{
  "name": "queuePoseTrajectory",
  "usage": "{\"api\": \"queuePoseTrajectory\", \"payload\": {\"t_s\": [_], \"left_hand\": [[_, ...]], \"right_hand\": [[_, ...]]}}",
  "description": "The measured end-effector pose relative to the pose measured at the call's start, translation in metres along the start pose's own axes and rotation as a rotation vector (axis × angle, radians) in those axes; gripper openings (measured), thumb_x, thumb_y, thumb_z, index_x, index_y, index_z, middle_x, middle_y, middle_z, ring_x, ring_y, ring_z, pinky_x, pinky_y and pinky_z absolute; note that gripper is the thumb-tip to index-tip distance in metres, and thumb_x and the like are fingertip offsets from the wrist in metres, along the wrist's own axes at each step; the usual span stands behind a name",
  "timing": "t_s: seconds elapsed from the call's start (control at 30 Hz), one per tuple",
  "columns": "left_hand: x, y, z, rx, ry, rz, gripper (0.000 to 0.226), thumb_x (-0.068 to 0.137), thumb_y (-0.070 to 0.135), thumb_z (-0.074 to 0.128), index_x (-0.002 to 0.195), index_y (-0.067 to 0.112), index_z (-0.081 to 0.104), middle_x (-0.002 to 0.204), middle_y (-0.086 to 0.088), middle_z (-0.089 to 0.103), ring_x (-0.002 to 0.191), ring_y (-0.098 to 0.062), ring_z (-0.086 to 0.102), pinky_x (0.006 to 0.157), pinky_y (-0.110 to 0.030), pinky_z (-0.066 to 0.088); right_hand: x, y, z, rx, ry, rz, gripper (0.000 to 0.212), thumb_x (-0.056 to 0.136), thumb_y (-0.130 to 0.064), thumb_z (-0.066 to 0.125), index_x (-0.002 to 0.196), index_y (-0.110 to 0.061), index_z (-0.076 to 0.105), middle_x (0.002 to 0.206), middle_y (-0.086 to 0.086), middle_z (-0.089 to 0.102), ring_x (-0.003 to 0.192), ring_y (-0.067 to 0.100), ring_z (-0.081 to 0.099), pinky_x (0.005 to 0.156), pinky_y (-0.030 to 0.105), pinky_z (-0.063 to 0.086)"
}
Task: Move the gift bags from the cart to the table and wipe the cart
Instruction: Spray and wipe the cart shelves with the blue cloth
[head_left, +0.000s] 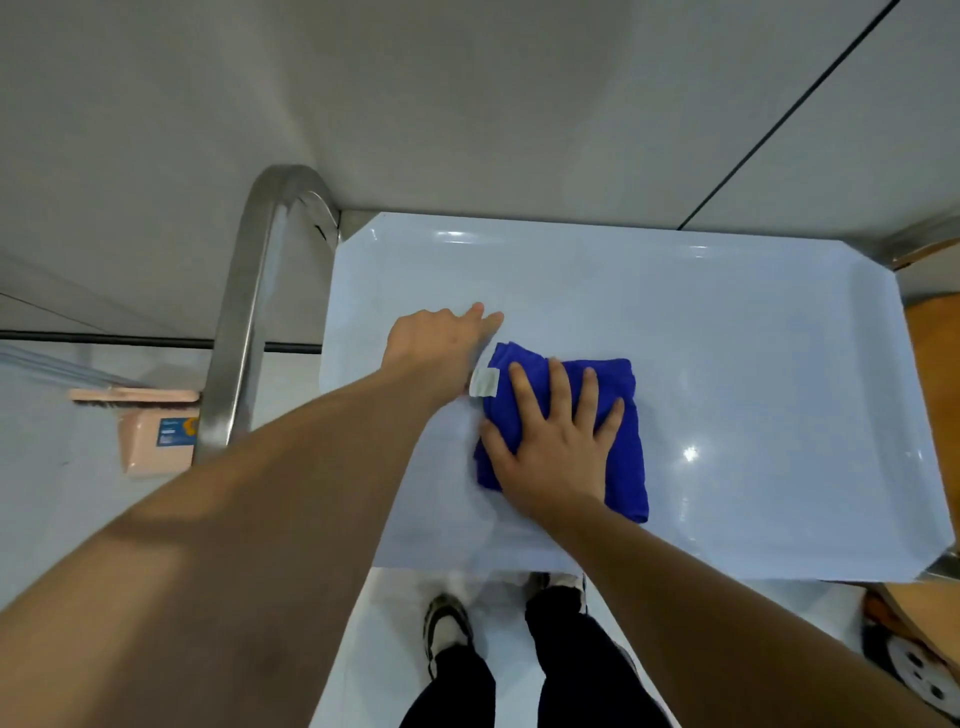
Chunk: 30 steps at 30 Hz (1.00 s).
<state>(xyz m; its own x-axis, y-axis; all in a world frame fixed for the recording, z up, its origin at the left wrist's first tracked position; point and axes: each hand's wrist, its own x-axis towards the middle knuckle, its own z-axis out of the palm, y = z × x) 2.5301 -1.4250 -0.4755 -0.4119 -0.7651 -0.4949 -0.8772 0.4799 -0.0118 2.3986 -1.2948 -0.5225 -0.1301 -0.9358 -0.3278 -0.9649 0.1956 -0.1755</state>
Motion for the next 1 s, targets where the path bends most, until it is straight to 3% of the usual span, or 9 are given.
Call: {"api": "queuePoseTrajectory", "payload": {"t_s": [0.07,0.1,0.17,0.23,0.33,0.53,0.77,0.9,1.0], "left_hand": [[-0.003,-0.002,0.009,-0.169,0.088,-0.084,0.056,0.086,0.032,0.073,0.130,0.027,0.038,0.137,-0.001,0.049,0.095,-0.024,0.056,0.073,-0.039,0.054],[-0.005,-0.003,0.012,-0.241,0.092,-0.155,0.063,0.082,0.032,0.079,0.131,0.025,0.040,0.145,-0.004,0.042,0.108,-0.027,0.055,0.076,-0.040,0.054],[-0.006,-0.007,0.016,-0.331,0.063,-0.320,0.098,0.070,0.042,0.090,0.147,0.023,0.032,0.164,-0.008,0.014,0.145,-0.034,0.026,0.096,-0.046,0.051],[-0.007,-0.011,0.015,-0.357,0.044,-0.440,0.123,0.063,0.054,0.091,0.156,0.022,0.018,0.167,-0.010,-0.002,0.153,-0.035,0.002,0.116,-0.053,0.032],[-0.007,-0.014,0.012,-0.420,-0.023,-0.604,0.136,0.061,0.061,0.088,0.159,0.022,0.002,0.167,-0.014,-0.009,0.153,-0.040,-0.009,0.122,-0.060,0.012],[0.000,-0.018,0.014,-0.502,-0.097,-0.662,0.140,0.061,0.059,0.089,0.160,0.021,-0.003,0.167,-0.016,-0.011,0.152,-0.043,-0.014,0.121,-0.064,0.006],[-0.007,-0.020,0.025,-0.631,0.050,-0.691,0.134,0.055,0.055,0.093,0.158,0.022,0.013,0.169,-0.006,-0.001,0.155,-0.033,-0.008,0.124,-0.057,0.002],[-0.010,-0.019,0.034,-0.752,0.170,-0.747,0.150,0.048,0.053,0.097,0.161,0.018,0.004,0.169,-0.003,0.004,0.156,-0.026,-0.005,0.124,-0.048,-0.004],[-0.015,-0.018,0.042,-0.849,0.235,-0.819,0.160,0.045,0.054,0.098,0.161,0.020,-0.007,0.169,-0.003,-0.003,0.156,-0.024,-0.008,0.124,-0.040,-0.003]], "right_hand": [[0.024,-0.003,-0.006,-0.013,0.014,-0.010,0.074,0.093,-0.076,0.016,0.156,-0.045,-0.007,0.169,0.002,-0.003,0.153,0.038,-0.013,0.117,0.068,-0.009],[0.035,-0.004,-0.010,-0.023,0.018,-0.023,0.074,0.093,-0.076,0.016,0.156,-0.044,-0.007,0.169,0.002,-0.003,0.153,0.038,-0.012,0.117,0.068,-0.008],[0.063,-0.006,-0.018,-0.039,0.028,-0.050,0.075,0.094,-0.076,0.016,0.157,-0.043,-0.006,0.169,0.003,-0.002,0.153,0.038,-0.011,0.117,0.068,-0.007],[0.095,-0.010,-0.028,-0.062,0.034,-0.093,0.076,0.094,-0.077,0.015,0.158,-0.042,-0.005,0.169,0.004,-0.001,0.153,0.038,-0.009,0.118,0.067,-0.007],[0.135,-0.018,-0.037,-0.105,0.072,-0.192,0.075,0.095,-0.076,0.013,0.159,-0.040,0.000,0.169,0.004,0.003,0.154,0.037,-0.007,0.118,0.068,-0.001],[0.169,-0.034,-0.041,-0.179,0.088,-0.377,0.076,0.095,-0.077,0.013,0.160,-0.037,0.006,0.169,0.004,0.006,0.154,0.040,-0.004,0.118,0.069,0.003],[0.173,-0.075,-0.038,-0.203,0.062,-0.498,0.075,0.096,-0.074,0.009,0.159,-0.034,0.003,0.169,0.007,0.003,0.153,0.044,-0.007,0.115,0.071,0.000],[0.175,-0.113,-0.032,-0.223,0.041,-0.563,0.072,0.098,-0.070,0.010,0.159,-0.034,-0.002,0.169,0.008,-0.003,0.152,0.046,-0.007,0.115,0.074,0.004],[0.176,-0.135,-0.029,-0.213,0.060,-0.583,0.074,0.097,-0.072,0.012,0.160,-0.034,0.004,0.168,0.011,0.007,0.151,0.048,0.003,0.112,0.075,0.008]]}}
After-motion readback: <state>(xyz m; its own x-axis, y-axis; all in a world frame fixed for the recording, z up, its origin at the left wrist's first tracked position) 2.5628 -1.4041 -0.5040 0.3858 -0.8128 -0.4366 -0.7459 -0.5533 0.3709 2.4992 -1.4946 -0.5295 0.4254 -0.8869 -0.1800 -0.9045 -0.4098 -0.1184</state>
